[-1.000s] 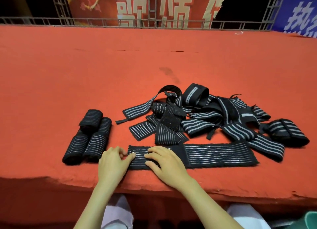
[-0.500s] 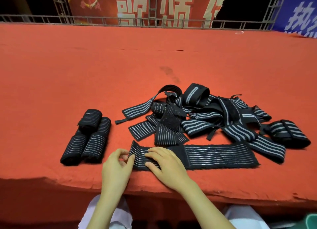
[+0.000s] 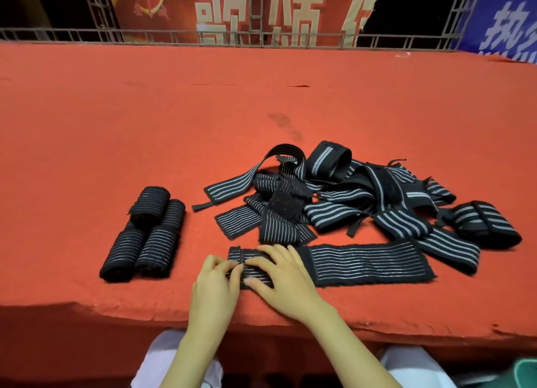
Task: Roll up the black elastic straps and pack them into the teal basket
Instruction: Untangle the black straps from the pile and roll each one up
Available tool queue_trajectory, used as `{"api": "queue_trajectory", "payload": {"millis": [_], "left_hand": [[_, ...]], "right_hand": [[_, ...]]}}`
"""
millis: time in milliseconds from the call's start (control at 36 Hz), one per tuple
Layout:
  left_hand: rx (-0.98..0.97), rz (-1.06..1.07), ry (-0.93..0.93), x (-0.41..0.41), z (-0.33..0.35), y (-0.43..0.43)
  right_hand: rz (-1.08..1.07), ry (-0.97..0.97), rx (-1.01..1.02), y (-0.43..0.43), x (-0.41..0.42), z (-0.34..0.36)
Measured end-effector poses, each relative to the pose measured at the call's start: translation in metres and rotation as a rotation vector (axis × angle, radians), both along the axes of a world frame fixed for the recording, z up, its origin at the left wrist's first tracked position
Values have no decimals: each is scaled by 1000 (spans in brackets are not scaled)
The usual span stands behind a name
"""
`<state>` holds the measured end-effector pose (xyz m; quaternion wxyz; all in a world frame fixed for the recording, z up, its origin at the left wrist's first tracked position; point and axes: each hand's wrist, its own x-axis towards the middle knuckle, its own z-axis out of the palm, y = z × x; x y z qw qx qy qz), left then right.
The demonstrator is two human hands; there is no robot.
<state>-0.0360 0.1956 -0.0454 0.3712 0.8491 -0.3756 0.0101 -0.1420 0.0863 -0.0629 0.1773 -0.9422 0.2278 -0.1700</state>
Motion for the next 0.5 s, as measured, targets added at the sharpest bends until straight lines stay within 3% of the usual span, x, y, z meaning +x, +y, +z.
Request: {"api": "queue_trajectory", "payload": {"millis": [111,222,361,500], "left_hand": [[61,-99,89,9,0,5],[97,-111,201,16,3,7],[192,-45,93,5,11,-3],[112,-33,85,9,12,-2]], "right_hand": [[16,166,20,-9,-11,12],[0,176,67,-26,-26,19],[13,169,22,-30,-31,23],[16,224,-6,-22,-31,30]]}}
